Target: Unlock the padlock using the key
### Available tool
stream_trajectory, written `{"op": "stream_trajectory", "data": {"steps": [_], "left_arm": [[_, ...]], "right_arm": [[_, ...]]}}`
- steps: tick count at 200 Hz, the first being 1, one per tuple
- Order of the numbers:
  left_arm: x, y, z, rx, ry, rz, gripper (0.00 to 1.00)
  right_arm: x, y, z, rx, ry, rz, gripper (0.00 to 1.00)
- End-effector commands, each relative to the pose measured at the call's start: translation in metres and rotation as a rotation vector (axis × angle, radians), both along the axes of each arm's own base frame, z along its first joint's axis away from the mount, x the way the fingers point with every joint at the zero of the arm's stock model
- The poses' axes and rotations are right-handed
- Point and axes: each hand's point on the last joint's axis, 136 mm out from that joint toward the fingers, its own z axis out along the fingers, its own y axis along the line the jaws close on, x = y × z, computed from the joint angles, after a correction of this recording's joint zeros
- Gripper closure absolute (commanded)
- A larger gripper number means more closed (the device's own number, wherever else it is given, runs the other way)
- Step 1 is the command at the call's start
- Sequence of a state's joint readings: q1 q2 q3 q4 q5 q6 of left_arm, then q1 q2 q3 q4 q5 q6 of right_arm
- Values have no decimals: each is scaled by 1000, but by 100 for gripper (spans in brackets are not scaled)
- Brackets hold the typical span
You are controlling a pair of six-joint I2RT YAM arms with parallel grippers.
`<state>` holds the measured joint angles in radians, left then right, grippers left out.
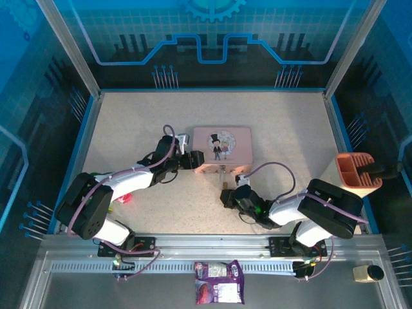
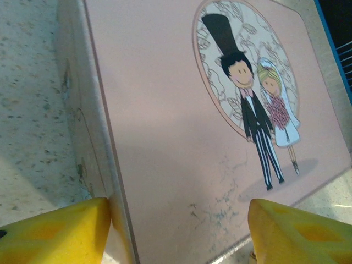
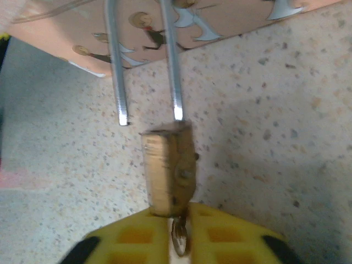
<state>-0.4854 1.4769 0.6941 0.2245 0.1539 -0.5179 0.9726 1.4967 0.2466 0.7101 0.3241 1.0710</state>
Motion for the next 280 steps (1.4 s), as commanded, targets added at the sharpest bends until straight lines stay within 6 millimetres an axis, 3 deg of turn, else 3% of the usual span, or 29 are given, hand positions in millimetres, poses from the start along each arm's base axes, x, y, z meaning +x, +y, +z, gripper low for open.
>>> {"op": "stream_trajectory", "data": {"steps": [1, 41, 72, 98, 122, 175, 247, 280], "left_arm": [[-4, -8, 0, -21, -1, -1, 33], [-9, -3, -7, -5, 30, 51, 35], [-9, 3, -6, 4, 18, 82, 35], [-9, 3, -7, -5, 25, 88, 35], [-9, 2, -8, -19, 27, 93, 35], [-8, -3, -6, -44, 31, 76, 34], [-9, -4, -9, -40, 39, 73, 31], [-8, -6, -10, -46, 45, 66, 31]], "right_arm": [[-4, -44, -34, -176, 79, -79, 74], [-6, -62, -27, -219, 95, -85, 55], [-4, -75, -6, -199, 74, -81, 49], [2, -69, 26, -144, 40, -47, 47], [6, -65, 40, -163, 25, -19, 44], [14, -36, 39, -208, 57, 173, 50], [36, -37, 21, -306, 61, 216, 51], [44, -24, 20, -290, 21, 283, 51]]}}
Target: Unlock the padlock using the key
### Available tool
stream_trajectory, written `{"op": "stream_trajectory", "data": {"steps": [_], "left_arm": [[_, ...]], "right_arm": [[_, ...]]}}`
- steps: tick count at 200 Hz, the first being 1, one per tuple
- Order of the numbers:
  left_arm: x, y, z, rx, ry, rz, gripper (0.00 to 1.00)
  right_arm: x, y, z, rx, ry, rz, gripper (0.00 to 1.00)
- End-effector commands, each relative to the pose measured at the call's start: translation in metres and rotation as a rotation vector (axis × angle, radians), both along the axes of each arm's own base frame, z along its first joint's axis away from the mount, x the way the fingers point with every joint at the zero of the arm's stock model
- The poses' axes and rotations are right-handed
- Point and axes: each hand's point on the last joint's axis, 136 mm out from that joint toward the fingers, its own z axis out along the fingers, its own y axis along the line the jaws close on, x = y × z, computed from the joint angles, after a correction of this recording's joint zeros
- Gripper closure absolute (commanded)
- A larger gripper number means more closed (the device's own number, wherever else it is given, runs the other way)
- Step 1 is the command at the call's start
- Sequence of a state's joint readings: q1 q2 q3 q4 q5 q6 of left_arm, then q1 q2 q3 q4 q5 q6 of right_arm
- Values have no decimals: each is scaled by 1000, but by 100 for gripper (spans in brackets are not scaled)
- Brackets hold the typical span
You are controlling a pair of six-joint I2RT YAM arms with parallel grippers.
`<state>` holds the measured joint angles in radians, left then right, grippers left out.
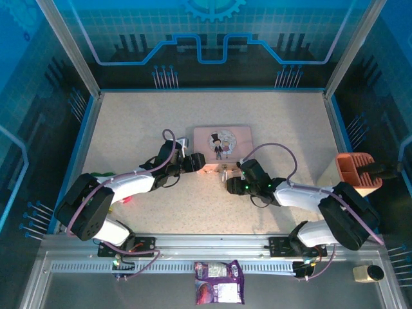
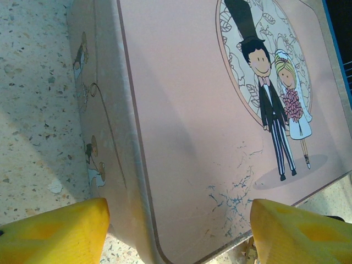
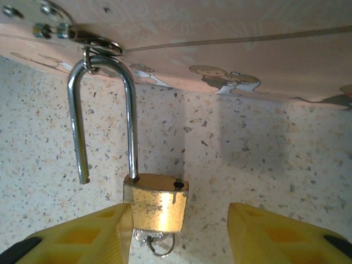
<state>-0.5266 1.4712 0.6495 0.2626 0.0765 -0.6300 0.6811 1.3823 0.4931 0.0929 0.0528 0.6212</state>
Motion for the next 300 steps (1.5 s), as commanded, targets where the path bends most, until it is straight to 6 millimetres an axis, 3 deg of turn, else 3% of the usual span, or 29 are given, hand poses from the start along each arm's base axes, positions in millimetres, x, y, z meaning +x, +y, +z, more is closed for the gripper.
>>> {"op": "stream_trajectory", "data": {"steps": [1, 51, 91, 149, 200, 258, 300], "left_arm": [[-1, -6, 0, -21, 3, -21, 31], [-1, -3, 0, -36, -1, 7, 31], [-2, -2, 1, -36, -2, 7, 31], [-2, -2, -3, -37, 16, 15, 31], [-5, -10, -2, -41, 34, 16, 32], [-20, -33, -2, -86, 52, 31, 33], [-22, -35, -5, -87, 56, 56, 33]], "right_arm": [[12, 16, 11, 30, -55, 80, 51], [22, 21, -3, -4, -59, 99, 54], [19, 24, -12, 11, -35, 101, 65], [15, 32, 7, 123, -49, 58, 80], [16, 29, 12, 263, -81, -128, 100], [35, 28, 25, 459, -193, -294, 100], [42, 17, 32, 492, -239, -362, 100]]}}
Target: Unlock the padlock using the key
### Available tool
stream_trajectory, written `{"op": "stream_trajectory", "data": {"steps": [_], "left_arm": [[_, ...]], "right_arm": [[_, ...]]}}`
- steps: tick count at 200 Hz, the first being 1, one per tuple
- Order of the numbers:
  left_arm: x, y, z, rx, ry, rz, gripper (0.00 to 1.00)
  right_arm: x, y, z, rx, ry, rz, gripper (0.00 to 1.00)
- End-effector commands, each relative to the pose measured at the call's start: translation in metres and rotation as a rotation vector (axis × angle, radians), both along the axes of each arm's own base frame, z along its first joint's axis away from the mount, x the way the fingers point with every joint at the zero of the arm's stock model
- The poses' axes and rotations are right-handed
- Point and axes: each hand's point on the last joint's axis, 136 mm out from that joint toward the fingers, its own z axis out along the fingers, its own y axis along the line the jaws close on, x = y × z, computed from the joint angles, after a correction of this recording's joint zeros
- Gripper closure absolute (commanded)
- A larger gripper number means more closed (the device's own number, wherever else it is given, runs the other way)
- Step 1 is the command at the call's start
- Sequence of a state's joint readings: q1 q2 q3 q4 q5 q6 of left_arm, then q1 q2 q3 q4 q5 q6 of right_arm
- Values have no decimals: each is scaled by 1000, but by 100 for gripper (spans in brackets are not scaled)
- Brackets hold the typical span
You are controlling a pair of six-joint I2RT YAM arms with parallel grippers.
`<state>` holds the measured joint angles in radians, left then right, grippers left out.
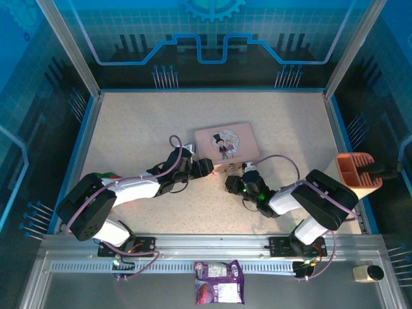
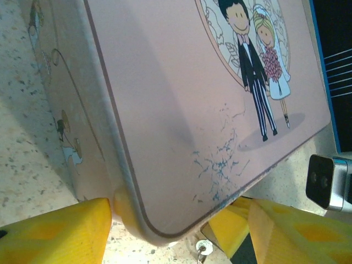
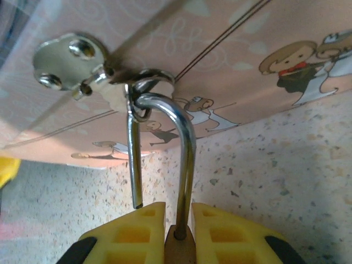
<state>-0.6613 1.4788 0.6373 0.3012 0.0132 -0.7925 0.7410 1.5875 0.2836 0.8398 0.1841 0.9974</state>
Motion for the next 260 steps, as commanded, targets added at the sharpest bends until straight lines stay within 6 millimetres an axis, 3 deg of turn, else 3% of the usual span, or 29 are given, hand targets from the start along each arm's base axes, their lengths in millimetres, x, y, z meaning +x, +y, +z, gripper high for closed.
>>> {"op": "stream_trajectory", "data": {"steps": [1, 54, 117, 188, 230, 260], "left_arm": [[2, 1, -4, -10, 6, 46, 33], [5, 3, -7, -13, 12, 77, 33], [7, 1, -7, -5, 21, 74, 33], [14, -6, -2, -14, 14, 69, 33], [17, -8, -3, -11, 21, 69, 33], [16, -7, -4, -8, 23, 72, 33]], "right_arm": [[19, 0, 34, 113, -117, -91, 100], [25, -4, 32, 198, -97, -134, 100], [35, -15, 5, 325, -48, -222, 100], [46, -22, 16, 368, -67, -277, 100], [57, -19, 34, 422, -99, -290, 100], [58, -29, 37, 429, -106, -321, 100]]}}
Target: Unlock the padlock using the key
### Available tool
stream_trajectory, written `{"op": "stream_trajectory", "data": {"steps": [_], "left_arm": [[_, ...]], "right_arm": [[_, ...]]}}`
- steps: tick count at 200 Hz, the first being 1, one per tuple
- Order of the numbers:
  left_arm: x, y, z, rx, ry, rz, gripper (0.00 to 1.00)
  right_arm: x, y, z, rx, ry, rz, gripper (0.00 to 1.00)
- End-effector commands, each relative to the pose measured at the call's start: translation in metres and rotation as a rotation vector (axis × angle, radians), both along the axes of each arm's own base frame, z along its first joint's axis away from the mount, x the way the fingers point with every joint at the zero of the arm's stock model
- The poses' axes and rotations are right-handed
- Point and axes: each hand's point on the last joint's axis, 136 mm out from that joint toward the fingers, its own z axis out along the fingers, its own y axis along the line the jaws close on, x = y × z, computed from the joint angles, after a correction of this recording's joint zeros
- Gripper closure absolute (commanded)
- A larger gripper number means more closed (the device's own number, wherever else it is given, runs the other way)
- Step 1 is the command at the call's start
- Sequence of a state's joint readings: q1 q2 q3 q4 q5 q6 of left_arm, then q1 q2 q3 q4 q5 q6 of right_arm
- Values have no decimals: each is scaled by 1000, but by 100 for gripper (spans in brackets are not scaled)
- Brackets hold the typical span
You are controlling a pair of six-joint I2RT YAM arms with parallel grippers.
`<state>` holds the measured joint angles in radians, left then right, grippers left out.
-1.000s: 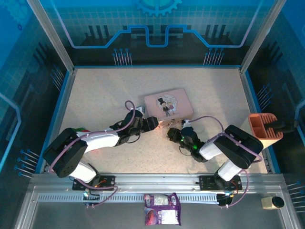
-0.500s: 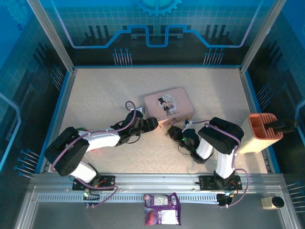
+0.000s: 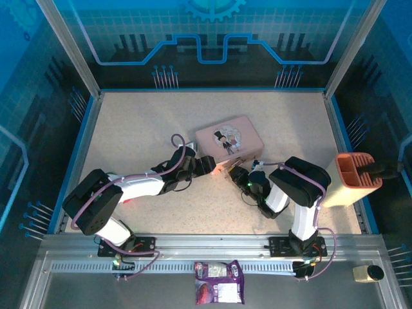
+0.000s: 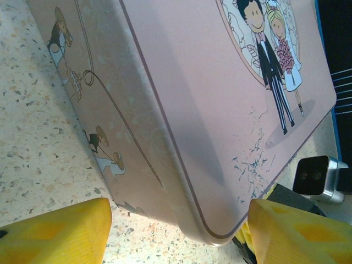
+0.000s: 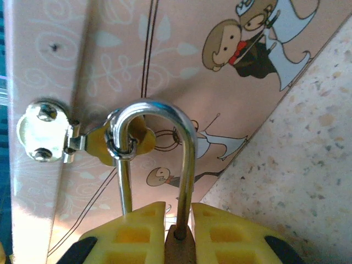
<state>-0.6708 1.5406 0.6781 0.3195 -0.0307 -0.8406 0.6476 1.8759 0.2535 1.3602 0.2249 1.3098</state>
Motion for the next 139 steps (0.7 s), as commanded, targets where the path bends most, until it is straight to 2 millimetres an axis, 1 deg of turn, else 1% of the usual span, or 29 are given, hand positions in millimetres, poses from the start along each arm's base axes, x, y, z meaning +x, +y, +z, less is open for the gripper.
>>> {"op": "stream_trajectory", "data": {"steps": [1, 18, 53, 97, 114, 131, 139], "left_arm": [[3, -2, 0, -1, 11, 18, 33], [3, -1, -1, 0, 13, 19, 33], [3, -1, -1, -3, 11, 23, 33], [2, 0, -1, 1, 9, 20, 33], [1, 2, -3, 5, 11, 22, 33], [1, 2, -3, 2, 12, 25, 33], [1, 3, -3, 1, 10, 31, 33]], "right_arm": [[17, -9, 32, 66, -92, -74, 100], [17, -14, 29, 65, -82, -86, 100], [21, -10, 47, 62, -136, -54, 100], [20, -24, 51, 18, -119, -80, 100], [19, -25, 46, 4, -85, -77, 100], [17, -26, 34, 10, -26, -81, 100], [17, -27, 34, 23, -34, -82, 100]]}}
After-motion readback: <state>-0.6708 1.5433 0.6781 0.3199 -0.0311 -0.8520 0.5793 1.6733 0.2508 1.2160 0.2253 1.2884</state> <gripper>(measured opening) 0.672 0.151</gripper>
